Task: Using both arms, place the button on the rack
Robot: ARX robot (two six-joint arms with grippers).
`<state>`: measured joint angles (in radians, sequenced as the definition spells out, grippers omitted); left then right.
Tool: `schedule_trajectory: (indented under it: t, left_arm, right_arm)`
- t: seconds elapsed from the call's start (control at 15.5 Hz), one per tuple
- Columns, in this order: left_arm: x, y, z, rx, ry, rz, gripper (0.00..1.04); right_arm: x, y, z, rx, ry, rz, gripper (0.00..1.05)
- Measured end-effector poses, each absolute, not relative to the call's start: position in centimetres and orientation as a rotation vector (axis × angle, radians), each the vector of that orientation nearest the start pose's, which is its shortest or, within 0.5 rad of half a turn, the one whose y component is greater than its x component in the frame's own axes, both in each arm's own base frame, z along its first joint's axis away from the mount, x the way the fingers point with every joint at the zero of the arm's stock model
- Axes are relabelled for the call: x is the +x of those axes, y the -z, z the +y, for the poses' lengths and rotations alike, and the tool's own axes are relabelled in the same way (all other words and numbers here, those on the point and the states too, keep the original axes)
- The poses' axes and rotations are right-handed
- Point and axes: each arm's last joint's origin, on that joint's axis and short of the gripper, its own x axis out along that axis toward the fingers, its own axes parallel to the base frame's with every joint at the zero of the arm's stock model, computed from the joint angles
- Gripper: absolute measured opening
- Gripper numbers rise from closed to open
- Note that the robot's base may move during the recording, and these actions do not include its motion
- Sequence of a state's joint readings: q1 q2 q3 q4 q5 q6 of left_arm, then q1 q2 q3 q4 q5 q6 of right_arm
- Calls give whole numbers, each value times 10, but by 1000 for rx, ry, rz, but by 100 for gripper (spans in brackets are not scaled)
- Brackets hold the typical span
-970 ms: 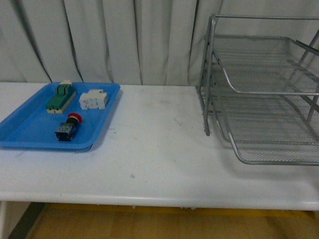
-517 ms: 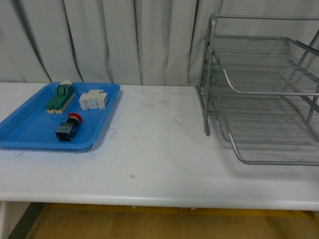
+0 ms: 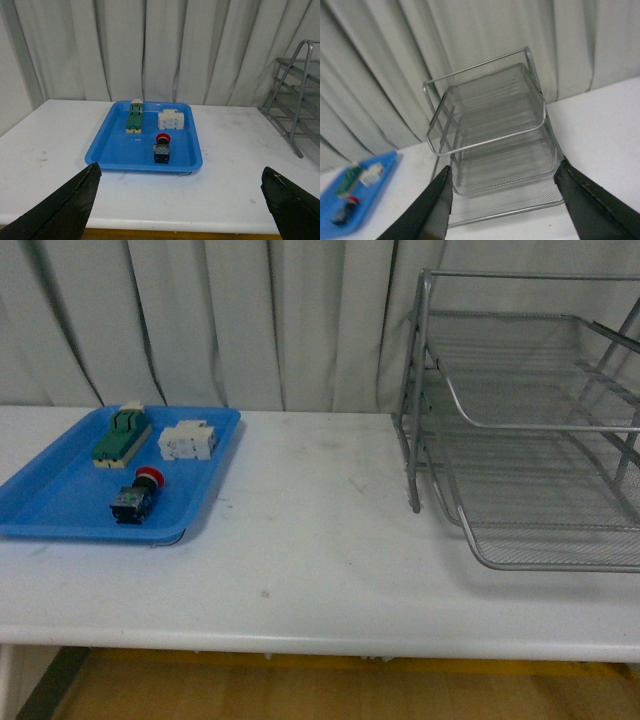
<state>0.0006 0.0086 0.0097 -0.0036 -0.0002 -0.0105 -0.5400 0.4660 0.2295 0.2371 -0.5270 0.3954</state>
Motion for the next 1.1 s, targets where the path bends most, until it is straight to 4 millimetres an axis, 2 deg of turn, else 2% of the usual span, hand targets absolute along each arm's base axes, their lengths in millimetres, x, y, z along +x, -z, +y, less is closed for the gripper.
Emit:
schedule_trajectory:
  t: [0.06, 0.13, 0.32, 0.52, 0.65, 0.78, 0.97, 1.1]
  left_arm:
    - [98, -166, 0, -10, -1, 2, 98]
    - [98, -166, 0, -10, -1, 2, 98]
    - [98, -166, 0, -10, -1, 2, 98]
    - [98, -166, 0, -10, -1, 2, 98]
    - [98, -166, 0, -10, -1, 2, 98]
    - [98, -166, 0, -10, 0, 2, 98]
    - [98, -166, 0, -10, -2, 3, 98]
    - [98, -166, 0, -10, 1, 2, 98]
  right_arm:
    - [116, -216, -44, 211, -18, -1, 57]
    - [115, -208, -38, 114, -6, 6, 44]
    - [111, -195, -22, 23, -7, 0, 4]
    - [108, -184, -13, 7, -3, 2, 2]
    - [98, -176, -8, 10, 22, 22, 2]
    - [97, -178, 1, 4, -24, -2, 2]
    - [97, -166, 0, 2, 0, 2, 2]
    - [97, -167, 0, 3, 0, -1, 2]
